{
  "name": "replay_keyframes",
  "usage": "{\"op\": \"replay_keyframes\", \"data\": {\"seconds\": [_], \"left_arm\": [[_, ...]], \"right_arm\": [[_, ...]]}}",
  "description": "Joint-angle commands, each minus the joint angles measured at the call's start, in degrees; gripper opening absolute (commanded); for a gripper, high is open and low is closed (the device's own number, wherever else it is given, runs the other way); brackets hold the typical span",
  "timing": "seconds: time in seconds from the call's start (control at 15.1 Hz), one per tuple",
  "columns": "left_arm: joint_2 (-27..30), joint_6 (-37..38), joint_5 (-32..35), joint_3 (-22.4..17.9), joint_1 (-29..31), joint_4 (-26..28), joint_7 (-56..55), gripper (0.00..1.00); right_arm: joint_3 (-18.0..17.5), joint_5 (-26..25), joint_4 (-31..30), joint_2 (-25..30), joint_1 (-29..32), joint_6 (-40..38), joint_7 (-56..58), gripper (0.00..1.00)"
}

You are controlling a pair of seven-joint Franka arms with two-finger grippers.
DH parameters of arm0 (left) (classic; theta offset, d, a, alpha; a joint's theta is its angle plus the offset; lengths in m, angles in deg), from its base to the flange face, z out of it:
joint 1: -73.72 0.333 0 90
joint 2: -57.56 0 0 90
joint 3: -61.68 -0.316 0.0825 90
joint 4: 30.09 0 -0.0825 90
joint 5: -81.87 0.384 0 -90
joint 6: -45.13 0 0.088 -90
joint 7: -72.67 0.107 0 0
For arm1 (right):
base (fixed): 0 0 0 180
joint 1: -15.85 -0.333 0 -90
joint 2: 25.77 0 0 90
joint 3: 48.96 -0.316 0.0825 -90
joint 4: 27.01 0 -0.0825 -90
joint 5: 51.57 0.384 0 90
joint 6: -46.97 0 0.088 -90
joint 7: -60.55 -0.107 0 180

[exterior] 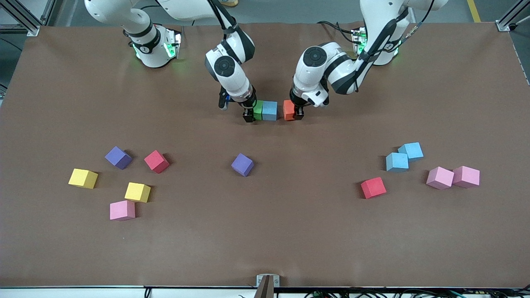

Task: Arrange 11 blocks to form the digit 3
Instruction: 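Set green beside blue with the right gripper while the left gripper sets orange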

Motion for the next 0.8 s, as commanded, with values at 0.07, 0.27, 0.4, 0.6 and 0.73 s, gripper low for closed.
{"op": "replay_keyframes", "data": {"seconds": [0.07,0.27,0.4,0.6,0.73], "left_arm": [[-2.49,-0.02,0.53,-0.16,-0.33,-2.39,0.06,0.29],[-2.5,0.16,0.88,-0.16,-0.41,-2.39,0.33,0.29],[-2.67,0.25,1.41,-0.16,-0.5,-2.73,0.94,0.29],[-4.07,1.65,3.78,-0.16,-0.76,-4.23,1.12,0.29],[-4.6,2.53,3.87,-0.16,-0.94,-5.19,1.12,0.29]], "right_arm": [[0.01,1.33,1.02,0.64,0.16,-3.14,-0.35,1.0],[0.1,0.89,2.6,2.4,1.21,-7.8,-0.35,1.0],[0.28,0.63,2.78,3.8,1.74,-9.74,-0.26,1.0],[0.28,0.63,2.87,5.38,2.45,-11.24,-0.17,1.0],[0.36,0.28,2.87,6.53,2.53,-13.07,0.0,1.0]]}}
